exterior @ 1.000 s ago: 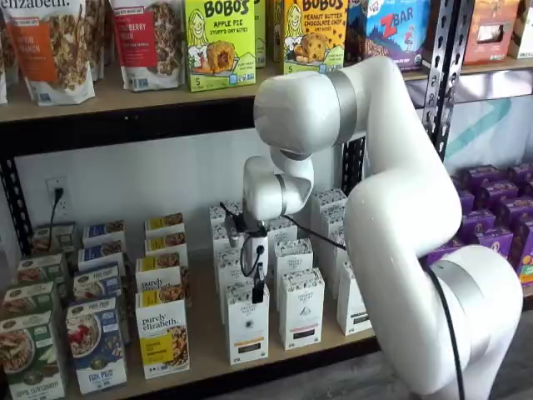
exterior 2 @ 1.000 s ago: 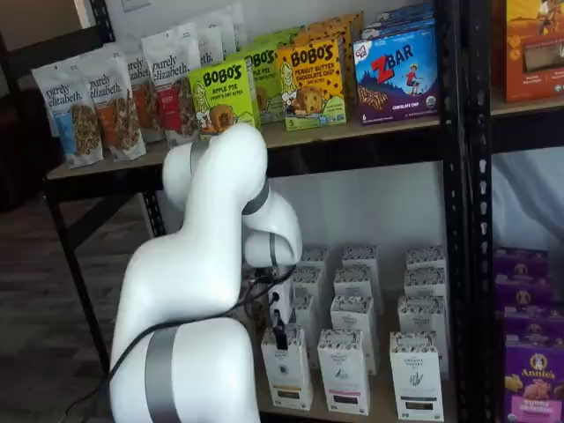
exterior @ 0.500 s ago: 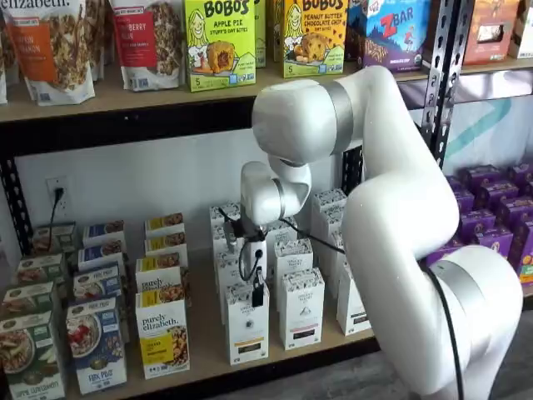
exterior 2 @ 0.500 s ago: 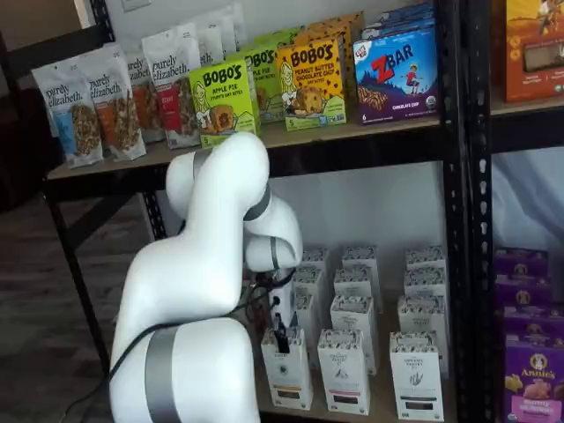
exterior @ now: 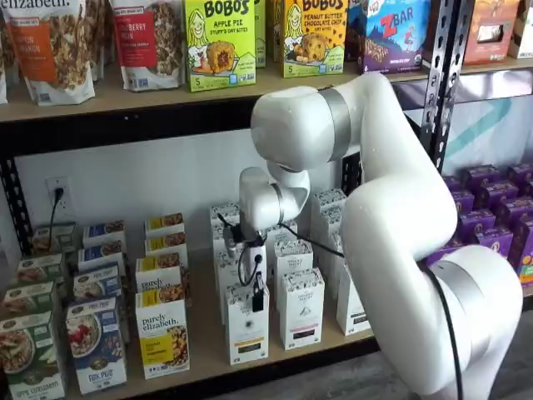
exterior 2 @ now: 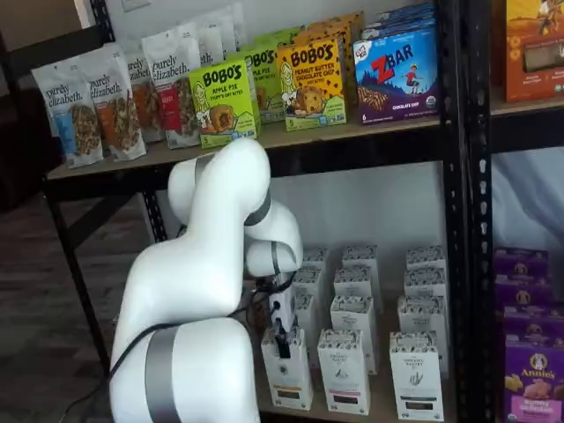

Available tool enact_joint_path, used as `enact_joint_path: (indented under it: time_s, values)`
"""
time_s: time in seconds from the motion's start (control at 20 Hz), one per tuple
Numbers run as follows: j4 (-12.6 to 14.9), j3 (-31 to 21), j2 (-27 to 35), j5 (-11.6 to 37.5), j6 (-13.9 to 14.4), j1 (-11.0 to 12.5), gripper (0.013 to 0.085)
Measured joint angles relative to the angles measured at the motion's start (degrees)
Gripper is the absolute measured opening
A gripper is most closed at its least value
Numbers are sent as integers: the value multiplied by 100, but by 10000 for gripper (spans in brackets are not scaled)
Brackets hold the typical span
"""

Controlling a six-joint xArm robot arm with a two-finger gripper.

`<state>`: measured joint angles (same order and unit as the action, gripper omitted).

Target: Pick up the white box with a yellow strip in the middle, on the bottom shelf, the fourth box from the left

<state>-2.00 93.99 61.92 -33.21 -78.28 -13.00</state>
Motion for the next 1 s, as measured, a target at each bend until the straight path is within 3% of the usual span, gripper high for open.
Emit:
enact_joint_path:
  time_s: [0.6,1.0]
  values:
    - [139,178,242,16,179,-61,850]
    - [96,104,258,197,133,-55,850]
